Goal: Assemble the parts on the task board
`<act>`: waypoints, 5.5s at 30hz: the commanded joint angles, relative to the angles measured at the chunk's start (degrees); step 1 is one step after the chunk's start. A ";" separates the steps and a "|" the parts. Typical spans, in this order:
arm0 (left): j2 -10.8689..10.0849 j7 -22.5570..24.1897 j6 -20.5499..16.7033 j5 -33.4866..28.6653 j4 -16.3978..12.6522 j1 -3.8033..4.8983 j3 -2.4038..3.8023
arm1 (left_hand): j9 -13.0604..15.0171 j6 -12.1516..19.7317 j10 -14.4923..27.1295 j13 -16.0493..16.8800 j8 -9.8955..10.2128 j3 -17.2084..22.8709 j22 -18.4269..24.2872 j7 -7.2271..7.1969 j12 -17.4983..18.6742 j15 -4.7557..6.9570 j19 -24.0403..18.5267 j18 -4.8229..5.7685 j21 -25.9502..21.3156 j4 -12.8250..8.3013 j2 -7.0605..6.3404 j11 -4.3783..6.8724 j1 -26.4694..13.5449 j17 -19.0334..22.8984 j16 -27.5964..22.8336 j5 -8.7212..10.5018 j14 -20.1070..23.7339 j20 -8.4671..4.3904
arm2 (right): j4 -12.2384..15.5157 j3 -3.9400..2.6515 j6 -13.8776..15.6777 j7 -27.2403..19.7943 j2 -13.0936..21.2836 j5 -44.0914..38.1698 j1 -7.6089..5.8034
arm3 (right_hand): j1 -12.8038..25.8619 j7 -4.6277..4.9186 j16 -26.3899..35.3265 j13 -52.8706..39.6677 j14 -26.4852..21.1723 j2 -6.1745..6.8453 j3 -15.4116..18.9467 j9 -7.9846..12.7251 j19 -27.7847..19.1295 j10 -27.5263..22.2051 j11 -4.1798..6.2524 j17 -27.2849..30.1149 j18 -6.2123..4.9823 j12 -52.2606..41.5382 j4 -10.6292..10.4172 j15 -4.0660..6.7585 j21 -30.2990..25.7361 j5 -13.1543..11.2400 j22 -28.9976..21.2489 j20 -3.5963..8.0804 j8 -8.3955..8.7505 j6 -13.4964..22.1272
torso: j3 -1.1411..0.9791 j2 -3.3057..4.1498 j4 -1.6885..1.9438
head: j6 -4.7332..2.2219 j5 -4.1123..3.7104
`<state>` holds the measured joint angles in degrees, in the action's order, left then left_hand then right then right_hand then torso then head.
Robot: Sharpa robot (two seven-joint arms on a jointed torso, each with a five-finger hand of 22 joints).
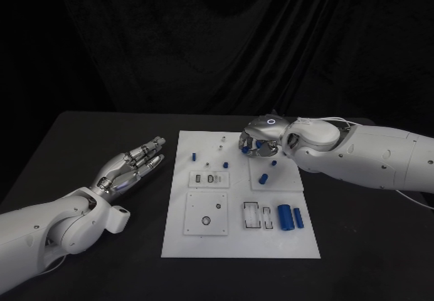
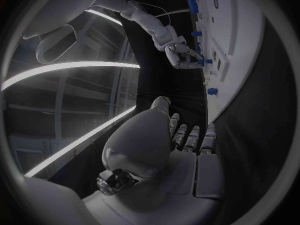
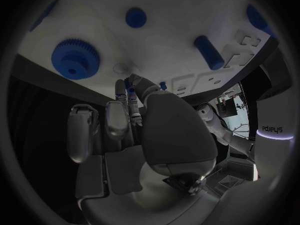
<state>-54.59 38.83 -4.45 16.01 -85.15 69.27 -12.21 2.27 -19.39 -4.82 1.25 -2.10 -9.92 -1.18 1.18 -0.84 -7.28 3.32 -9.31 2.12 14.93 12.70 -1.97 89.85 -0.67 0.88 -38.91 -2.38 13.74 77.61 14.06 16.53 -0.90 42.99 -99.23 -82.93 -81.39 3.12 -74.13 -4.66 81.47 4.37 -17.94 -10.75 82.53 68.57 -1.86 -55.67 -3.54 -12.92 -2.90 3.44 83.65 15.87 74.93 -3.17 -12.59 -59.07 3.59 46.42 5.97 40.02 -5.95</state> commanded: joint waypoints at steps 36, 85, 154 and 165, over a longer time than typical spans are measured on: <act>0.75 7.20 0.52 0.18 0.28 -0.09 0.04 | -0.14 1.36 0.60 -0.20 -0.04 0.56 0.05 -1.43 -0.06 -0.62 -0.36 -0.99 0.23 0.53 -0.40 -0.89 -0.70 0.00 0.11 0.44 0.16 0.48 | -13.97 -0.90 0.19 0.99 -12.53 4.94 -1.00 | 1.79 1.63 -0.67 0.38 0.83 -0.48 -0.40 -6.66 0.49 0.28 -0.60 -1.17 1.05 2.81 -0.94 -1.10 0.37 0.37 6.27 -0.78 -0.50 -1.10 | 0.08 0.16 0.22 | 0.07 -0.08; 1.66 6.58 1.51 0.18 1.54 -0.12 0.04 | -0.14 1.41 0.67 -0.23 -0.06 0.95 0.03 -0.84 -0.05 -0.89 -0.31 -0.96 0.29 0.62 -0.36 -1.02 -0.77 -0.02 0.13 1.42 0.07 0.61 | -15.99 -0.90 -2.99 0.80 -14.86 4.95 -0.10 | 2.38 1.79 1.52 0.37 -1.06 -0.29 -1.48 -7.33 -1.38 -0.84 -1.44 2.32 0.48 6.01 -1.24 -1.50 -1.32 0.36 4.54 -1.25 1.90 2.49 | 0.10 0.11 0.07 | 1.07 -0.19; 0.64 6.33 1.58 0.18 1.25 -0.35 0.03 | -0.12 1.49 0.83 -0.26 -0.10 1.63 0.14 -0.35 -0.04 -0.81 -0.61 -0.95 0.08 0.86 -0.52 -1.21 -1.13 0.06 -0.02 1.17 0.35 0.59 | 0.90 -0.37 3.01 1.25 5.32 10.24 -4.41 | 5.43 1.82 -1.36 -74.67 -0.18 0.51 4.77 1.07 -5.86 9.57 1.58 -8.29 -1.17 -69.37 -5.13 -0.56 -12.03 0.44 -0.61 -0.70 5.56 13.82 | 0.18 -0.30 -0.67 | 1.75 1.35; 0.85 6.39 1.80 0.18 1.43 -0.43 0.03 | -0.13 1.55 0.86 -0.26 -0.08 1.70 0.14 -0.33 -0.03 -0.74 -0.63 -0.95 0.07 0.91 -0.53 -1.25 -1.19 0.06 -0.03 1.47 0.38 0.53 | -0.13 -0.03 -1.78 6.07 7.22 10.26 -2.24 | 9.99 1.85 -15.87 -85.34 8.53 0.99 7.97 0.47 -0.31 21.43 1.49 -34.33 0.80 -77.08 -9.67 -0.79 -2.93 0.35 8.40 -0.69 7.57 14.70 | 0.40 -0.37 -0.78 | 2.23 1.58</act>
<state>-53.87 38.87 -2.97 16.06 -83.68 68.93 -12.22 2.15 -17.62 -3.89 1.06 -2.10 -8.57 -1.11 0.62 -0.84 -8.09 2.90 -9.31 2.12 15.95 12.47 -2.88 89.16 -0.66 0.88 -37.37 -2.38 14.14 77.76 14.05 17.03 1.91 50.14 -89.02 -85.56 -71.91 4.87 -89.73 -74.95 83.76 5.43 -10.02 -10.21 81.24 83.74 -0.41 -74.95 -3.80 -89.86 -12.27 2.76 79.45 16.37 74.95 -3.86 -5.26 -44.39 3.89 46.07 5.20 42.16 -4.43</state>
